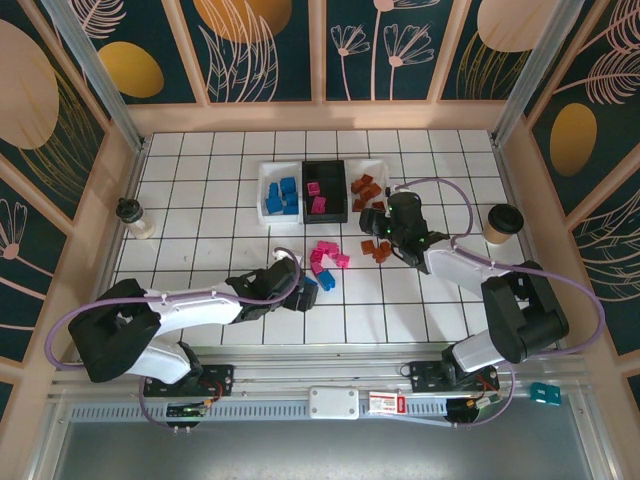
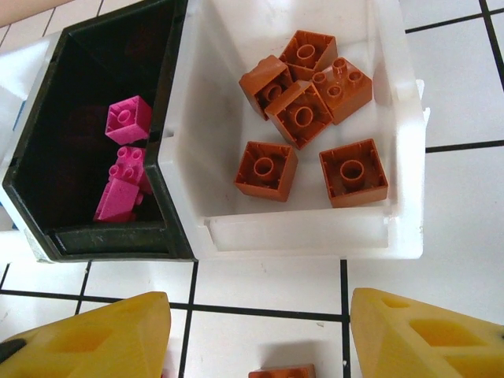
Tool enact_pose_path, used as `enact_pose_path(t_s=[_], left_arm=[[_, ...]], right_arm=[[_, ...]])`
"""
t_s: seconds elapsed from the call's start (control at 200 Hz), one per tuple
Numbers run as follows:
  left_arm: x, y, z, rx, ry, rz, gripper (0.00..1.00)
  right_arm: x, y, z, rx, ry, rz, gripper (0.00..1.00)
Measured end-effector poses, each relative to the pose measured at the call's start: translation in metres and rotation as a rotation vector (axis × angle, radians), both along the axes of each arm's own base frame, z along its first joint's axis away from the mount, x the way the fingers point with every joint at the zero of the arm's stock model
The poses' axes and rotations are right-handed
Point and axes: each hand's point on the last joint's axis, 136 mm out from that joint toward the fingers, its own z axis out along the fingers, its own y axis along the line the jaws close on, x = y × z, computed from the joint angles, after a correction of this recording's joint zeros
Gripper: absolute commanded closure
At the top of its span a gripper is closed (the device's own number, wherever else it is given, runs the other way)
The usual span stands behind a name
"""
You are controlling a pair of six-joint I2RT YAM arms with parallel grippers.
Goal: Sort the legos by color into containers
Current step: Pick up the lego from the middle-left of the table.
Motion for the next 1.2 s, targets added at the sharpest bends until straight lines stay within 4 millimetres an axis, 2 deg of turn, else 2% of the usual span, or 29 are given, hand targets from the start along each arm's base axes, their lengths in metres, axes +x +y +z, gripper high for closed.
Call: enact_pose_path(t_s=[0.175,0.4,0.641,0.751,0.886,1.006,1.201], left_arm=[[0.003,-0.007,-0.001,-0.013,-0.005,-0.008,0.01],[0.018,-0.026,-0.003,-0.009,-0.026,-0.026,0.03],[0.02,-0.027,-0.017,0.036,-0.01,-0.041,0.25],[0.018,-0.027,-0.02,0.037,0.0,-0.042,0.26],[0.017,-0.027,-0.02,0.025,0.011,-0.032,0.53],[0.01,-0.024,-0.02,0.013,0.029,-0.034,0.62],[0.002,-0.02,-0.012,-0.028,0.05,-0.023,0.84]], right_arm=[[0.0,-0.001,-0.001,-0.001,0.001,-0.003,0.37],[0.0,-0.002,0.004,0.005,-0.01,-0.006,0.37],[-0.002,-0.004,0.004,0.005,-0.01,-0.008,0.37],[-0.003,-0.007,0.002,0.003,-0.005,-0.013,0.37],[-0.003,-0.007,0.003,0.004,-0.007,-0.013,0.37],[-0.002,-0.008,0.003,0.004,-0.008,-0.017,0.37],[-0.001,-0.009,0.003,0.005,-0.009,-0.019,0.37]])
